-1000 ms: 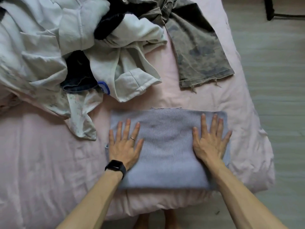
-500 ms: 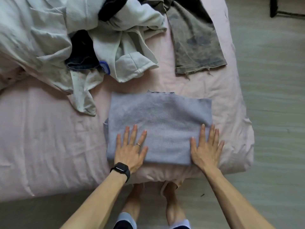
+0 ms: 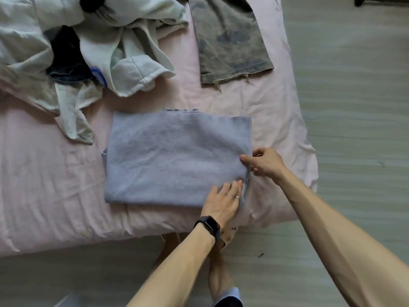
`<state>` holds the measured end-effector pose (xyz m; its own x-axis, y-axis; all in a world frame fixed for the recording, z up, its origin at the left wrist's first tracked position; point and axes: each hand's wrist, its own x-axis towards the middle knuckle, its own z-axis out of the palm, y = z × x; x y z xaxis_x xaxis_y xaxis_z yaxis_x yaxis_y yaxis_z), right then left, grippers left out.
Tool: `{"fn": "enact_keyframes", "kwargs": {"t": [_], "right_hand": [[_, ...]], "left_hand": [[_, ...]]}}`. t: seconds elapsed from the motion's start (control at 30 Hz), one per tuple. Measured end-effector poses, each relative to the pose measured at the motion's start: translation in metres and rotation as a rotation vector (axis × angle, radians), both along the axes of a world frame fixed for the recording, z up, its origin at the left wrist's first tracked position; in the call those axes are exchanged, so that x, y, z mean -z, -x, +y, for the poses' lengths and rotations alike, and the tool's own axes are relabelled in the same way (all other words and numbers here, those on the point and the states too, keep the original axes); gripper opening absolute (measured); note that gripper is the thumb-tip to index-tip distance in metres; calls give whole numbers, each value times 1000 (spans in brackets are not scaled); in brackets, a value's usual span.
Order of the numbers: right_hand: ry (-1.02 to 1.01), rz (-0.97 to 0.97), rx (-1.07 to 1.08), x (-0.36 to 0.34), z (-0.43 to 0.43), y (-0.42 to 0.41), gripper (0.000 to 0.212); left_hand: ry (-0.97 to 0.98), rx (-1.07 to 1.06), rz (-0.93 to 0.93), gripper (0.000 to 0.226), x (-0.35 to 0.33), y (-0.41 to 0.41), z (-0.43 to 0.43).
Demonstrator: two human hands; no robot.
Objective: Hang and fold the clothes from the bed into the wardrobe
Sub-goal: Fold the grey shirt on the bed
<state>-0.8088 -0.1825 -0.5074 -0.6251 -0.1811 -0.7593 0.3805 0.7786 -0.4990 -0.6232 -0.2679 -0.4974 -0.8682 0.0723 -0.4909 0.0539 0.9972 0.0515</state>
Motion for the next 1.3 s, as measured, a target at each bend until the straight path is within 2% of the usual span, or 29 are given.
{"fn": "enact_keyframes", "kwargs": {"t": [0.13,0.27,0.4,0.5,0.57,0.63,0.77,0.9,1.03,1.13,1.2,1.27,1.3], "right_hand": [[22,16,-19,8,0,2,38],[86,-1,31,2,0,-2,26],[163,-130,171,-23,-11,-5,10],[201,-127,192,-58,-42,-8,13],[242,-86,183,-78,-74,-16,16],[252,-20,123,-94,-114,-28,15],[144,212,-207,-111,-216,-69,22],[77,265,-415,-88,-291,-121,18],[-44,246,-465,-52,-331,-158,23],[-91,254,-482,-32,-350,-175,24],[49,105,-381,-30,-356,-179,25],[302,-94,-93,-36,-362,-180,17],[393,-103,67,-42,-358,-177,13]], "left_hand": [[-29,3,208,48,3,-1,4],[-101,-9,368,31,-2,4,-7],[-337,-325,340,35,-30,-10,-23],[-409,-678,208,41,-58,-29,-48],[-407,-914,198,41,-69,-43,-65],[-424,-1082,220,41,-81,-56,-80],[-444,-1266,256,43,-88,-96,-130],[-527,-1445,162,41,-74,-137,-178],[-607,-1535,60,38,-52,-166,-209],[-662,-1564,52,34,-31,-180,-225],[-671,-1557,80,37,-23,-182,-229],[-625,-1553,126,46,-17,-186,-232],[-563,-1525,173,48,-19,-186,-232]]}}
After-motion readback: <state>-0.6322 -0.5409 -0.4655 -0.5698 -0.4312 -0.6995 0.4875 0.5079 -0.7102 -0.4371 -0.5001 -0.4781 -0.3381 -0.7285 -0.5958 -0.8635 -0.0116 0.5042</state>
